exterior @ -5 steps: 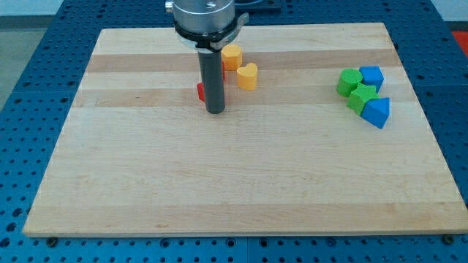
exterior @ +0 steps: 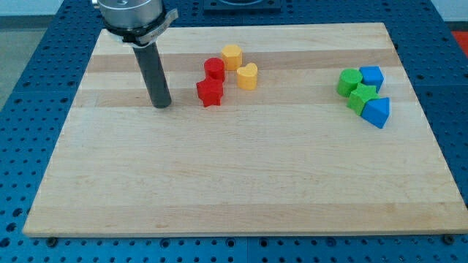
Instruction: Slide the red star slightly to the right
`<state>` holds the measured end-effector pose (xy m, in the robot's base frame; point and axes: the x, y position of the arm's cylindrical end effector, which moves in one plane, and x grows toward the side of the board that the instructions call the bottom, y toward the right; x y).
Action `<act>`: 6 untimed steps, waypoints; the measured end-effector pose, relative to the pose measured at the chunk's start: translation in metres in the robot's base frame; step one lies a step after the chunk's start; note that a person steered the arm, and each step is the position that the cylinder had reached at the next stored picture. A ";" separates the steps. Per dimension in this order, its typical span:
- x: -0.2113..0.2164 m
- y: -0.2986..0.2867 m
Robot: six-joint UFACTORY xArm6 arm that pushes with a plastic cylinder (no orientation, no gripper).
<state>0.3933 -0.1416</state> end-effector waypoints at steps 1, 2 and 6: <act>-0.015 0.008; -0.015 0.024; -0.015 0.041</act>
